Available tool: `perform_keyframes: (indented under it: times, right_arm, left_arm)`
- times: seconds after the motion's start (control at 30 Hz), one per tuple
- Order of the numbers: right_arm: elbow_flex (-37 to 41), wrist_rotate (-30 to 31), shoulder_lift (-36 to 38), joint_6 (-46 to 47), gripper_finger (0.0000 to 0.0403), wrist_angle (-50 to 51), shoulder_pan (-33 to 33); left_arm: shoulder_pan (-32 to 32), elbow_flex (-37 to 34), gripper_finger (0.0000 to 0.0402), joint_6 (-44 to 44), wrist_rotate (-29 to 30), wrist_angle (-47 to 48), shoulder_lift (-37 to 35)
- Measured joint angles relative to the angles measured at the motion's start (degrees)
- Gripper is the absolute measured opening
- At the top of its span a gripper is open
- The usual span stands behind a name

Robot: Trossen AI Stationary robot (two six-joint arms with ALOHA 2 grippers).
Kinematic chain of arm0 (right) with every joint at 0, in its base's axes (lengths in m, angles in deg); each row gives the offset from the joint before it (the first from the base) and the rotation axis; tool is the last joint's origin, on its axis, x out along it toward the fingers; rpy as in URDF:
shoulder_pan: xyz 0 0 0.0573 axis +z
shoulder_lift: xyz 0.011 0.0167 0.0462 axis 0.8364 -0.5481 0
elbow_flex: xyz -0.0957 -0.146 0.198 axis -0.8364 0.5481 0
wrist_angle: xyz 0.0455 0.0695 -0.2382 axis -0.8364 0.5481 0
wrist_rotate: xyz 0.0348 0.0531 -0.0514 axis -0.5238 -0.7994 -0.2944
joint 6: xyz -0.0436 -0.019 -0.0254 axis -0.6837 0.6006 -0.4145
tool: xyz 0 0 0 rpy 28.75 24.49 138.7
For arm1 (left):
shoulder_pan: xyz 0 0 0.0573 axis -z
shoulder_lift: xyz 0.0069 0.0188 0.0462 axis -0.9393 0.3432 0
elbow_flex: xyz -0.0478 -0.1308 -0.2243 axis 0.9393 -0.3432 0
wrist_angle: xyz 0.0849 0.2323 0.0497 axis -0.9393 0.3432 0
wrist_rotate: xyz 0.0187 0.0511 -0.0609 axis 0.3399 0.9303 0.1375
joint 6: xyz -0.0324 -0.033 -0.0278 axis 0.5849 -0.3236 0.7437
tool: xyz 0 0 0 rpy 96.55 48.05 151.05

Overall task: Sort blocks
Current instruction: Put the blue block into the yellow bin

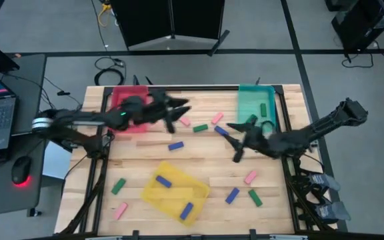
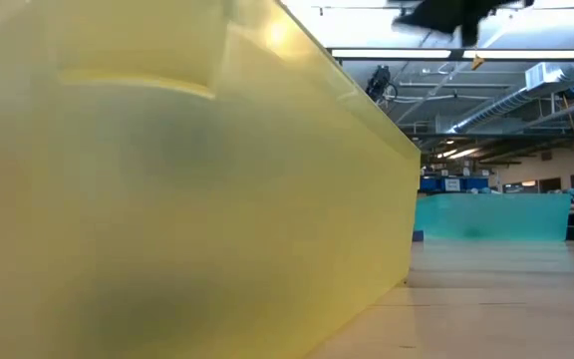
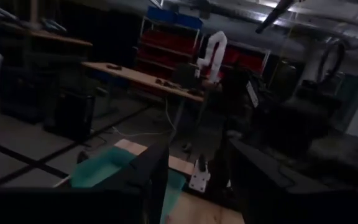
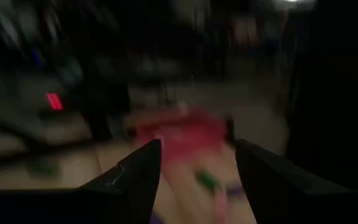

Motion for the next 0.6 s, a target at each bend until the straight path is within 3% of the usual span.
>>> perform_keyframes:
  times: [0.13,0.3,0.6]
  right_arm:
    - [-6.94,-5.59,-5.0,12.05,0.0219,21.59,-5.93]
    - [-11.78,-14.18,-10.52,18.18,0.0227,35.65,-12.63]
    - [-12.37,-28.34,-21.04,18.7,0.0244,38.26,-23.2]
  left_arm:
    - [3.56,-8.07,0.0168,-0.36,6.4,0.78,-10.43]
    - [8.29,-14.58,0.0168,-0.4,14.9,7.56,-21.13]
    - [15.81,-20.04,0.0168,-1.21,25.46,13.35,-32.0]
